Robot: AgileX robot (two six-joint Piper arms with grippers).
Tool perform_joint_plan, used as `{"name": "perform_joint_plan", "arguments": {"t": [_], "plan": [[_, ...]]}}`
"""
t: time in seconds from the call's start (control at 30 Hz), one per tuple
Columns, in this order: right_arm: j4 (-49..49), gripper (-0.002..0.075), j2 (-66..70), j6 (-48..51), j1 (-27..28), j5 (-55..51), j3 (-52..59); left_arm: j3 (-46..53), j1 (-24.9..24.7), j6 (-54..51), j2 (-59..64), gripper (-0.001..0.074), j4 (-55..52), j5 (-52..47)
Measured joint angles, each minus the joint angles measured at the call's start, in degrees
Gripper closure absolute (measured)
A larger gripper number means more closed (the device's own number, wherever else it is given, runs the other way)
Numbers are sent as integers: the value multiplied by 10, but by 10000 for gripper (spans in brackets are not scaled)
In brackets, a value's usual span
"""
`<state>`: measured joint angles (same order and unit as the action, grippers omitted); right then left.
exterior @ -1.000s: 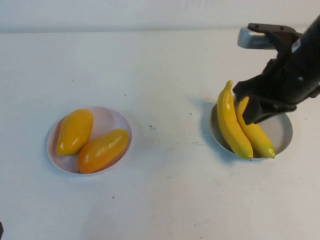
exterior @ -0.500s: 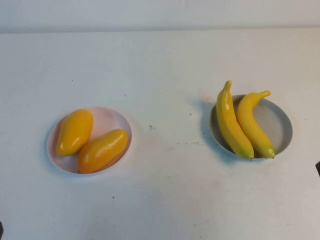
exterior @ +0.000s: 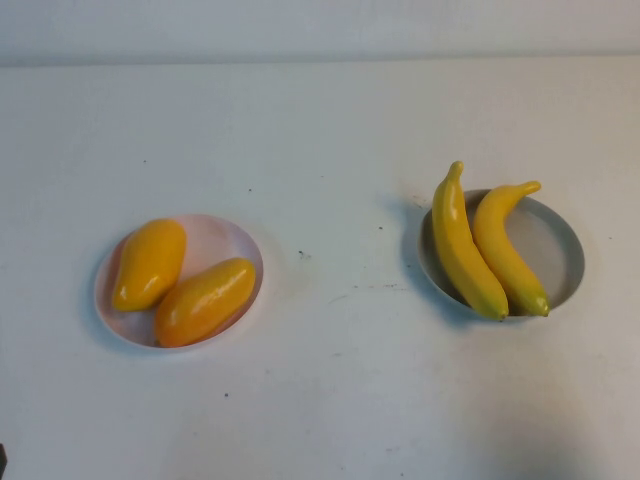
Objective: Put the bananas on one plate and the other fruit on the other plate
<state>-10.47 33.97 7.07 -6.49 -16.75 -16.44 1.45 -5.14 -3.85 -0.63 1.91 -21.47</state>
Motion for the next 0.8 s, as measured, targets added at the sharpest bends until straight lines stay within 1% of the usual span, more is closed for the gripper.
{"name": "perform_joint_plan", "arguments": {"t": [0.13, 0.2, 0.37, 0.47, 0.6, 0.7, 0.8], "plan": [[-5, 741, -105, 2, 54, 78, 105, 0, 0, 0, 0, 734, 0, 0], [-7, 741, -154, 2, 70, 87, 138, 0, 0, 0, 0, 734, 0, 0], [-9, 741, -243, 3, 80, 92, 179, 0, 0, 0, 0, 734, 0, 0], [-9, 741, -290, 3, 80, 72, 179, 0, 0, 0, 0, 734, 0, 0], [-9, 741, -337, 3, 80, 3, 179, 0, 0, 0, 0, 734, 0, 0], [-9, 741, -344, 4, 80, -35, 179, 0, 0, 0, 0, 734, 0, 0], [-9, 741, -344, 4, 80, -47, 179, 0, 0, 0, 0, 734, 0, 0]]}}
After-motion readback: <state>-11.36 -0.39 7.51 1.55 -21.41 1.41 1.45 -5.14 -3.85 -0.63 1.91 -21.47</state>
